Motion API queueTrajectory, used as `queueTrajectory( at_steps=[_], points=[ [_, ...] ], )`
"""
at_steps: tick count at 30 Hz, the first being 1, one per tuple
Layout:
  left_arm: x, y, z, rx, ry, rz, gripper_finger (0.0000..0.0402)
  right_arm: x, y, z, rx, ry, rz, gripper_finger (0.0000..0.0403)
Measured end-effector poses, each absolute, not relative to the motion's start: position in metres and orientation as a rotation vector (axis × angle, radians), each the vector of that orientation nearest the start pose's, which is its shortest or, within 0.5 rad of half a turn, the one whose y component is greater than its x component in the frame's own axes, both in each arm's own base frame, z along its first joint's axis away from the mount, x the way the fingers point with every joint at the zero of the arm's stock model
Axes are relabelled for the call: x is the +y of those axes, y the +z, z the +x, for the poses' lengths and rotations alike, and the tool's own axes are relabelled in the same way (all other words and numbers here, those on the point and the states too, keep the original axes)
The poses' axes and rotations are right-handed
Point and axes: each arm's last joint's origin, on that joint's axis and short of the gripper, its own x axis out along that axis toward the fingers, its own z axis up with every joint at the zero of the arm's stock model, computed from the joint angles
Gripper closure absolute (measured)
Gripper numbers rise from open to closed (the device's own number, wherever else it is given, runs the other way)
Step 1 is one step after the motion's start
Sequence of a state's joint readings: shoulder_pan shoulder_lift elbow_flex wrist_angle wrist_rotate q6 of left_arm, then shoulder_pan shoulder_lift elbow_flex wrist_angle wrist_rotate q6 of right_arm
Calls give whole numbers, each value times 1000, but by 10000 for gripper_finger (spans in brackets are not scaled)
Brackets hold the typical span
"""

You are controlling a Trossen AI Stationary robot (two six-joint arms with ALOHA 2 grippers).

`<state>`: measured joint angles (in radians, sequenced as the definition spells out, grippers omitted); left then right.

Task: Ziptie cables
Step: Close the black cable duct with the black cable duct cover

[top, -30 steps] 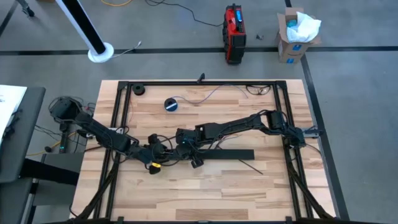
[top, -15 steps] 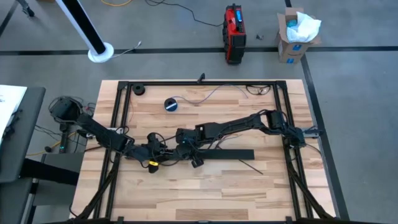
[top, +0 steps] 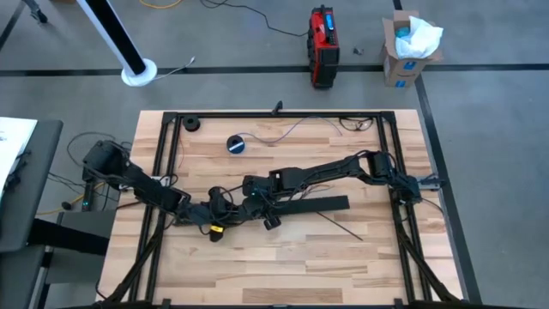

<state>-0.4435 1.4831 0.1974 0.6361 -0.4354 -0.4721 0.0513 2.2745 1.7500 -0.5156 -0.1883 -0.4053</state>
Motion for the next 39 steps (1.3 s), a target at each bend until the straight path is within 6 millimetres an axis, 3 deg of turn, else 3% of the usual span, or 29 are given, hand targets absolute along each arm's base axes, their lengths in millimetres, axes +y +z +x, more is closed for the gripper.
queueTrajectory(
  at_steps=[7, 19, 39],
  points=[
    [-73, 92, 184, 571, 144, -177, 94, 30, 151, 481, 977, 429, -304, 403],
    [-73, 91, 183, 574, 156, -180, 154, 30, 156, 486, 915, 449, -331, 403],
    [-73, 92, 184, 559, 156, -142, 157, 31, 165, 499, 761, 451, -406, 403]
  ],
)
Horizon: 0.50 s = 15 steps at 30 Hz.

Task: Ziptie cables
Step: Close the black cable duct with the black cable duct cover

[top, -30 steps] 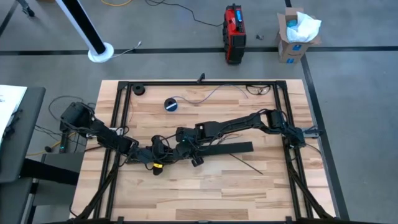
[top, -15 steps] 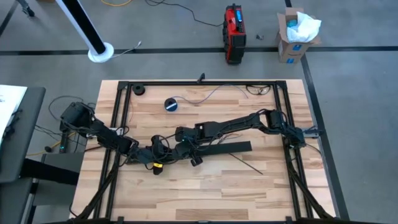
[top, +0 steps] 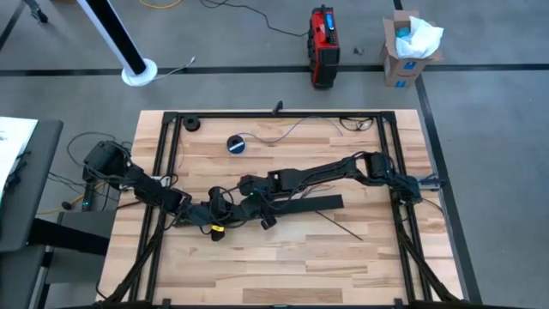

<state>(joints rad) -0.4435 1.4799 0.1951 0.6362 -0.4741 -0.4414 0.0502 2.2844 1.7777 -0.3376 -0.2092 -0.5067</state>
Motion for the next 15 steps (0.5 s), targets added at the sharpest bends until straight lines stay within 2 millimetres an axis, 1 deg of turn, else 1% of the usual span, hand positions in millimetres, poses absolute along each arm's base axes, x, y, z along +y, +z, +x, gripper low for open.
queueTrajectory(
  at_steps=[5, 8, 10, 12, 13, 14, 15],
  points=[
    [-69, 92, 186, 558, 167, -146, 157, 33, 171, 505, 667, 449, -413, 403],
    [-68, 92, 186, 559, 167, -156, 157, 35, 178, 508, 673, 403, -442, 403],
    [-67, 92, 187, 559, 170, -158, 157, 39, 193, 508, 700, 373, -462, 403],
    [-65, 92, 187, 561, 170, -162, 157, 40, 217, 506, 732, 370, -460, 403],
    [-65, 92, 188, 562, 170, -165, 157, 39, 227, 503, 774, 368, -459, 403],
    [-64, 92, 188, 564, 165, -165, 157, 39, 235, 498, 827, 370, -459, 403],
    [-64, 92, 188, 566, 159, -166, 157, 38, 236, 494, 884, 360, -467, 403]
  ],
)
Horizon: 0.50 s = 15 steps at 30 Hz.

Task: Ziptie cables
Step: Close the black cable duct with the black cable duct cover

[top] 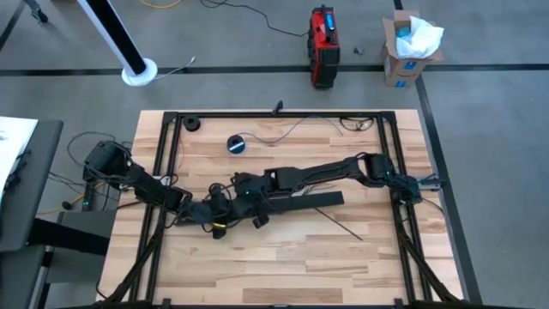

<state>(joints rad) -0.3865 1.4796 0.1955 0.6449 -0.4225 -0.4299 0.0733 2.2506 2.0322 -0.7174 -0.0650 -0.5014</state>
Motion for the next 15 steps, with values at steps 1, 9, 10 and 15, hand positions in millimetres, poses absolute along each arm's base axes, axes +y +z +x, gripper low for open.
queueTrajectory(
  at_steps=[1, 9, 10, 15],
  points=[
    [-63, 92, 188, 567, 156, -168, 157, 38, 234, 490, 943, 342, -484, 403],
    [-62, 92, 190, 574, 138, -181, 157, 47, 213, 469, 1200, 347, -547, 403],
    [-62, 92, 190, 574, 138, -181, 157, 48, 206, 467, 1217, 359, -554, 403],
    [-62, 93, 190, 576, 133, -181, 157, 54, 188, 467, 1194, 387, -561, 403]
  ],
)
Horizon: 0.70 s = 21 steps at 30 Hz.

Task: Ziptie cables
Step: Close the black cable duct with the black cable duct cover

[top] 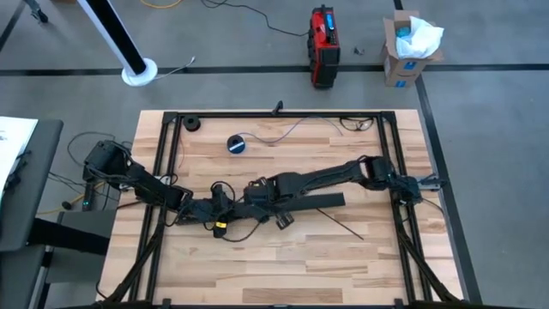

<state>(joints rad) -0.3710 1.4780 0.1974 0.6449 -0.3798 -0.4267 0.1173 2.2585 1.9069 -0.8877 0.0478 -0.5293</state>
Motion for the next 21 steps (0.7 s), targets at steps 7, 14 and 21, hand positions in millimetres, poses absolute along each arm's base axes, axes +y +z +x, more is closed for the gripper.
queueTrajectory(
  at_steps=[7, 14, 21],
  points=[
    [-62, 93, 190, 581, 119, -150, 156, 53, 172, 476, 1037, 418, -542, 403],
    [-61, 94, 193, 581, 115, -135, 156, 47, 156, 499, 858, 389, -492, 403],
    [-64, 102, 204, 561, 123, -147, 156, 54, 191, 507, 863, 293, -564, 403]
  ],
)
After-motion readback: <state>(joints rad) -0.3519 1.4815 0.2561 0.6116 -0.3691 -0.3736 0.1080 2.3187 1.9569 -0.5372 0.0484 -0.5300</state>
